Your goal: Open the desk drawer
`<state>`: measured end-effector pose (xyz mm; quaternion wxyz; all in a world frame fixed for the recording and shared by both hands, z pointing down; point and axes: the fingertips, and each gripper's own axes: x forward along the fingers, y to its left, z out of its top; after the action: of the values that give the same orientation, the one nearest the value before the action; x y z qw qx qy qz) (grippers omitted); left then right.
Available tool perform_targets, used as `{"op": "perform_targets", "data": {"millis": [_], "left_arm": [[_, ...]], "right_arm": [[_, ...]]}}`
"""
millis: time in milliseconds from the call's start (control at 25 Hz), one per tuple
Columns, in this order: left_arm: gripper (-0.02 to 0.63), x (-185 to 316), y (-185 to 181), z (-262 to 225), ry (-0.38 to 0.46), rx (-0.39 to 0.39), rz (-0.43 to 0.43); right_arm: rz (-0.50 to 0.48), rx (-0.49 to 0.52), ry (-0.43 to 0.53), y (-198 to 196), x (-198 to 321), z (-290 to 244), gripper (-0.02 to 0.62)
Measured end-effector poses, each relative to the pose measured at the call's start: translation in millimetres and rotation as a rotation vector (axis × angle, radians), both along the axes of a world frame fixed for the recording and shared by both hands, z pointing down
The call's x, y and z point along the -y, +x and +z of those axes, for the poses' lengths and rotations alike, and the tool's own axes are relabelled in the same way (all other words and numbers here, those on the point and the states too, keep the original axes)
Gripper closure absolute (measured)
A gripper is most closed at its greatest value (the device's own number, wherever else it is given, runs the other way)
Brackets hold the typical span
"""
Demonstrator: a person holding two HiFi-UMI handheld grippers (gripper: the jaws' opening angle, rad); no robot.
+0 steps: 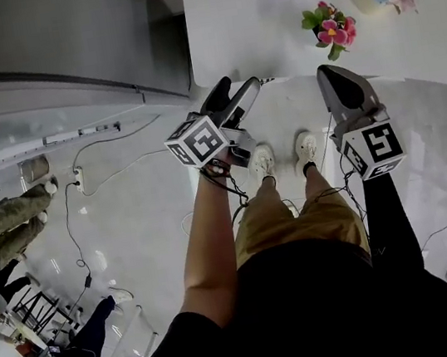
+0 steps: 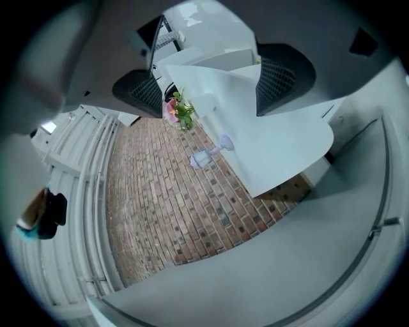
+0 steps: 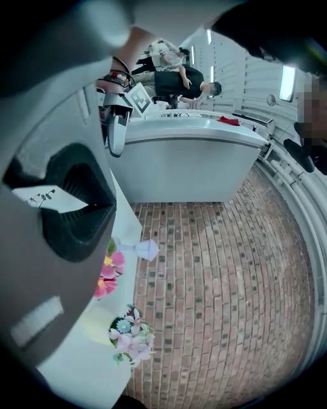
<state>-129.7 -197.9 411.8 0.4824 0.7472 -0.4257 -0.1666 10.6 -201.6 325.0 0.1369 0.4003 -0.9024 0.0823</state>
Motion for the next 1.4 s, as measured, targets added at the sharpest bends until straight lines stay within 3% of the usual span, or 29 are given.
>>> {"op": "perform_targets", "data": {"millis": [440,640,960,1080,1400], "left_arm": [[0.141,-19.3,-4.0,105.6,-0.166,-0.167,-0.156],[0.143,-12.2,13.8,141.0,-0.136,-0.275,-0.134],[0.166,11.0,36.1,181.7,-0.117,-0.45,-0.23],[0.21,14.5,34.6,198.1,-0.102,-0.431,-0.255],[0.213,22.5,34.6,219.9,-0.114,-0.469,-0.329]], "right_arm": [[-0.082,0.041,-0.121,-14.8,4.1,73.0,0.595],[-0.092,0.053,-0.148,-14.0,9.9,98.9,0.595],[-0.124,0.099,-0.193,-15.9,5.3,132.8,0.595],[-0.122,0.102,-0.201,-14.2,2.0,140.3,0.595],[-0.123,0.12,-0.237,-0.5,-3.7,159.3,0.595]]}}
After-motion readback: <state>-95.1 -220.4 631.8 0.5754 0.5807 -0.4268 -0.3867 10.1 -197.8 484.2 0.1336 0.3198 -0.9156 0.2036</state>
